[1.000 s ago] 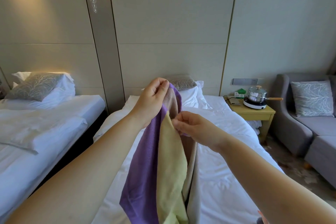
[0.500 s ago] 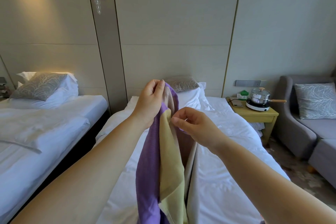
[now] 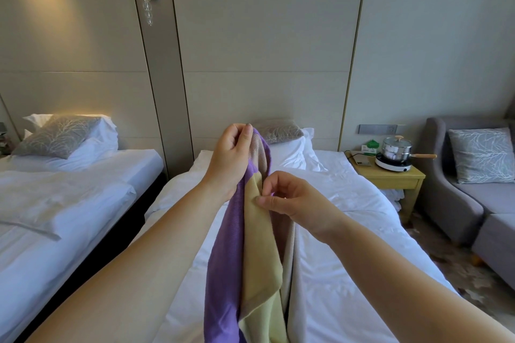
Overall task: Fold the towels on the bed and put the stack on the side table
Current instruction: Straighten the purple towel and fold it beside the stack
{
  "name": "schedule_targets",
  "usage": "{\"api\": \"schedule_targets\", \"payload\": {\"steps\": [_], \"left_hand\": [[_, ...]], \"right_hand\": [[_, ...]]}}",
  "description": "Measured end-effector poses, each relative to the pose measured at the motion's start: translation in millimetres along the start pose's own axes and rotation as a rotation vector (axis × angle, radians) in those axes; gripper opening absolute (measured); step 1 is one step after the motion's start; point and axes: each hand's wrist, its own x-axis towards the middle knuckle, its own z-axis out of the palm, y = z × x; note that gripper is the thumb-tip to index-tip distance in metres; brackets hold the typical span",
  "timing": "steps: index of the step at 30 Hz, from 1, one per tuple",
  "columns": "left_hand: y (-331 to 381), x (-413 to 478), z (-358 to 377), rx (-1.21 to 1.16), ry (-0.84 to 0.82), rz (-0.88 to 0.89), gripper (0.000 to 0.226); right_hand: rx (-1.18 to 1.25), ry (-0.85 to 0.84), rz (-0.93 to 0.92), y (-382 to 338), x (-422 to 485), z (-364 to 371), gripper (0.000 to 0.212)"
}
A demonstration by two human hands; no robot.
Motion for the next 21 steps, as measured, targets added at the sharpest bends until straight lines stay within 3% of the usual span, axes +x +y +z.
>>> {"api": "schedule_targets", "payload": {"steps": [4,8,16,19,21], "left_hand": [[0.7,-1.0,-0.3,-0.056,-0.027,-0.023,0.024],[-0.2,-2.5,6.7,-0.141,-0.012,-0.079,0.026],[-3.3,-0.2,6.5,-0.166,0.093,-0.14,0.025],[3.3,3.7,-8.1,-0.145,0.06,-0.077,0.022],[9.5,5.8,-21.5,-0.037,-0.015,-0.006,0.019]], "right_hand": [[0.121,0.057,0.003,-1.9,1.6,-1.2,0.012],[0.041,0.09,-0.009,3.2,4.0,6.1,0.004],[-0.033,0.072,0.028,-0.7,1.7,9.9,0.011],[-0.197,0.064,0.044,-6.8,-4.6,-7.0,0.014],[-0.447,0.055,0.013,-9.0,-7.7,-20.1,0.008]]}}
